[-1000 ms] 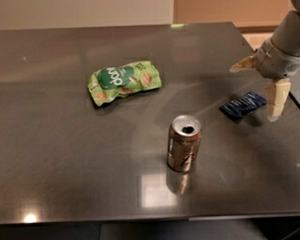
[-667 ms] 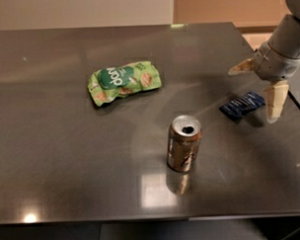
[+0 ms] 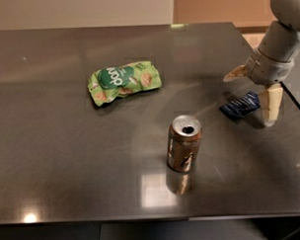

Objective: Move rxbar blueberry near green rice chip bag

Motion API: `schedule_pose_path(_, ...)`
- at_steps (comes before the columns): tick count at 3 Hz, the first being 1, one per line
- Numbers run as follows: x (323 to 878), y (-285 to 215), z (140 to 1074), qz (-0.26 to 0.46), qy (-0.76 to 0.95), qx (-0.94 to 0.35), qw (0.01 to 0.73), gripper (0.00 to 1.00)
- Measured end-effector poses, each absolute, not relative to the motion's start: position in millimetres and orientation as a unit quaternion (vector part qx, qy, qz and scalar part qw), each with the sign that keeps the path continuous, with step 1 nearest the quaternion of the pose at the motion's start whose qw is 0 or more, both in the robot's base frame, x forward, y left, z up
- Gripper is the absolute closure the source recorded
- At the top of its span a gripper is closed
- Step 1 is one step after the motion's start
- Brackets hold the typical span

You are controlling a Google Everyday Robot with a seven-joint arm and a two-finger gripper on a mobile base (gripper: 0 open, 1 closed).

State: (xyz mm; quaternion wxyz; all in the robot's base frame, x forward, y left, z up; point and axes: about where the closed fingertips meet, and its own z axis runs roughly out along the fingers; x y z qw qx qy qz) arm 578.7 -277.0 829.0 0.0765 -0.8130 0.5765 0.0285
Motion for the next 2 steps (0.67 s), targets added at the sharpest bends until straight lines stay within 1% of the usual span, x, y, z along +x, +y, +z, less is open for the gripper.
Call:
schedule_pose_path(1,578.3,-276.7,824.6,0.03,0.576,-0.814,0.067,0.23)
schedule_pose_path(2,579.2,-280.1,823.5,0.03,0.578,-0.814,0.059,0.47)
